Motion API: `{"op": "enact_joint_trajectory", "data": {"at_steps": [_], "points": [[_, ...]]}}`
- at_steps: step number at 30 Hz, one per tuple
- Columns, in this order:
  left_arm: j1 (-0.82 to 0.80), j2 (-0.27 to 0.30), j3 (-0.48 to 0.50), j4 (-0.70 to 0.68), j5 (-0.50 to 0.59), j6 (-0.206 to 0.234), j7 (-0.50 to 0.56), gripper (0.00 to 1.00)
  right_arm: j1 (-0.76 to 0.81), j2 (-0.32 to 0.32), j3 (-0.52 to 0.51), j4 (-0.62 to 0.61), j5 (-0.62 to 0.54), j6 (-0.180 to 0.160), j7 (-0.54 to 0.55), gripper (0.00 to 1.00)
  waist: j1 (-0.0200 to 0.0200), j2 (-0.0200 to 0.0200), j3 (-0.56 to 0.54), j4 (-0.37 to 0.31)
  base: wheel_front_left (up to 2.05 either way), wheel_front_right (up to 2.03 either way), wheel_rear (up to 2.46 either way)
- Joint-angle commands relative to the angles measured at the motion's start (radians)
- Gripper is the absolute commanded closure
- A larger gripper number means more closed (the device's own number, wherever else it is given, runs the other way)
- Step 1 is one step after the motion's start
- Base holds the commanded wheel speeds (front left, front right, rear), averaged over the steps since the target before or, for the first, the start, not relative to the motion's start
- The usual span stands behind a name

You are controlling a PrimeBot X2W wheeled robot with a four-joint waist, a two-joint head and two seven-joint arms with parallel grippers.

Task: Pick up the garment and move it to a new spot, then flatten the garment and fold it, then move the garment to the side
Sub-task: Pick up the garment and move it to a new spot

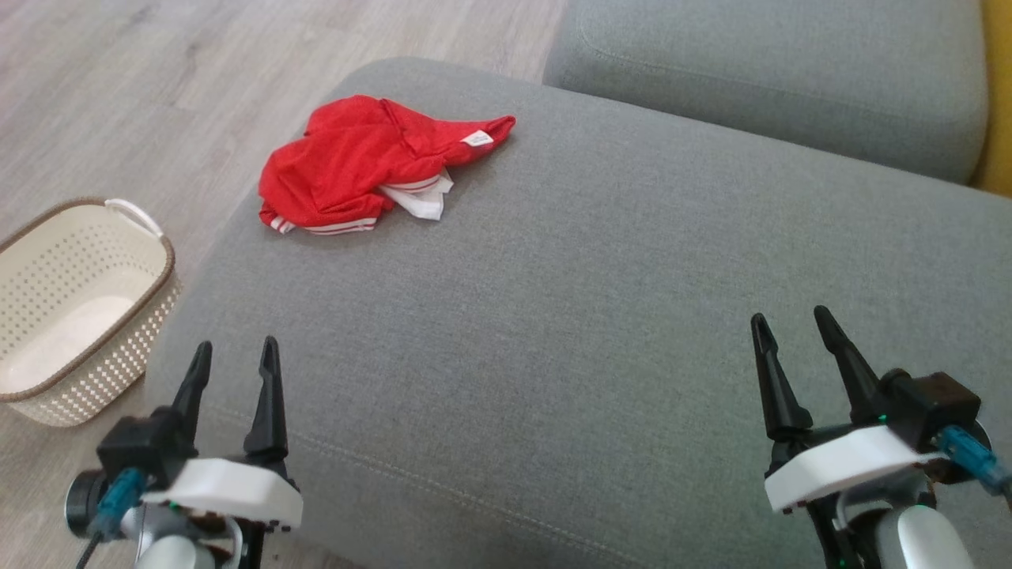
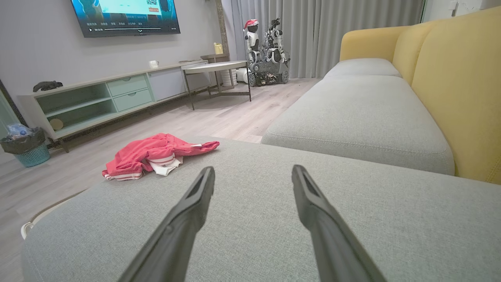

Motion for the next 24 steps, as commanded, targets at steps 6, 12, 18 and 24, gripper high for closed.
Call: {"op": "enact_joint_trajectory", "data": {"at_steps": [6, 12, 18, 24], "points": [[-0.154, 0.006, 0.053, -0.035, -0.017, -0.025, -0.012, 0.0, -0.094, -0.005, 0.021, -0.055, -0.014, -0.001, 0.023, 0.0, 0.0, 0.0, 0.08, -0.042, 0.0, 0.0, 0.0], [-0.351, 0.005, 0.091, 0.035, -0.063, -0.067, -0.001, 0.0, -0.154, -0.005, 0.014, -0.111, -0.068, -0.001, 0.068, 0.0, 0.0, 0.0, 0.222, -0.101, 0.0, 0.0, 0.0], [-0.59, 0.029, 0.111, 0.252, -0.113, -0.141, 0.058, 0.0, -0.213, -0.005, 0.004, -0.153, -0.098, -0.001, 0.094, 0.0, 0.0, 0.0, 0.346, -0.167, 0.0, 0.0, 0.0], [-0.811, 0.061, 0.125, 0.601, -0.158, -0.213, 0.14, 0.0, -0.265, -0.005, 0.019, -0.166, -0.103, -0.001, 0.1, 0.0, 0.0, 0.0, 0.432, -0.236, 0.0, 0.0, 0.0]]}}
